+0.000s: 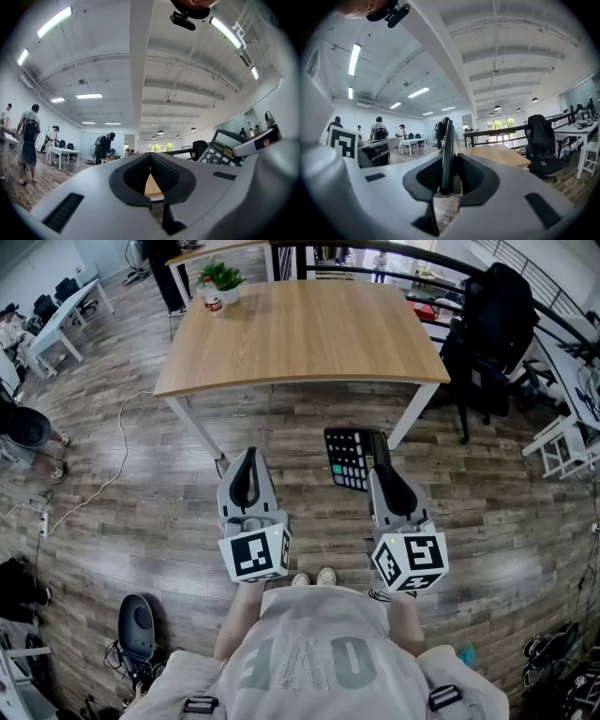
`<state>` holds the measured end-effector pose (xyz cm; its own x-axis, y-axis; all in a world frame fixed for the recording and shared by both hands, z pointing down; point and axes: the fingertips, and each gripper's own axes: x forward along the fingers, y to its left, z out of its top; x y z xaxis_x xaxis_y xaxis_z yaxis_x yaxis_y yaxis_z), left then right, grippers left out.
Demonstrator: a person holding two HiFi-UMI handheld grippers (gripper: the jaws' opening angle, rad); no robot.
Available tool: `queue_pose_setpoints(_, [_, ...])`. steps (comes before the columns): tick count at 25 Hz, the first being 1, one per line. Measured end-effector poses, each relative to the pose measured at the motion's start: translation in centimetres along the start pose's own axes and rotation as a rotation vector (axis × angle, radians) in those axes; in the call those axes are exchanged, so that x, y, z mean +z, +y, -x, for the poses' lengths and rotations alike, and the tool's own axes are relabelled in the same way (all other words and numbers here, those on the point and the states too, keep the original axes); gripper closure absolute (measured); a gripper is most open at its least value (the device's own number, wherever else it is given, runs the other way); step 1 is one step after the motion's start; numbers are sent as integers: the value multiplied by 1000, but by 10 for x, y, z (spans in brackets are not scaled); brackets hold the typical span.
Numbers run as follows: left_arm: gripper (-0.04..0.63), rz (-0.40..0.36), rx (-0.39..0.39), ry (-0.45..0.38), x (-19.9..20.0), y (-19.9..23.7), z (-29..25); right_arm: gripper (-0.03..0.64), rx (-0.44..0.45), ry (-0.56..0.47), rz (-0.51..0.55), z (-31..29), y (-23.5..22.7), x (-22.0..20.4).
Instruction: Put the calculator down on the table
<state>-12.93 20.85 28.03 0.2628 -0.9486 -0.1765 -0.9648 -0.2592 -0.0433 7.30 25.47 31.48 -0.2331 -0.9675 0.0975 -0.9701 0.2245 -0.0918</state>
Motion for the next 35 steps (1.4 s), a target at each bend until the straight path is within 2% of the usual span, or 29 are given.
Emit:
queue_pose_setpoints(4, [586, -8, 7, -15, 4, 0, 1, 531, 9, -7, 1, 1, 1, -1])
queue_pose_setpoints(16, [586, -23, 1, 20, -7, -21, 3, 532, 35, -10, -63, 8, -16, -10])
queue_pose_setpoints(22, [586, -50, 14, -3, -2, -35, -7, 532, 50, -30, -77, 3, -37, -8])
queue_pose_setpoints(29, [586, -56, 21, 0, -10, -41, -33, 534, 35, -30, -104, -9, -65, -11])
queue_pose_setpoints(35, [586, -56, 27, -44, -24, -38, -74, 534, -9, -62, -105, -35, -99, -14])
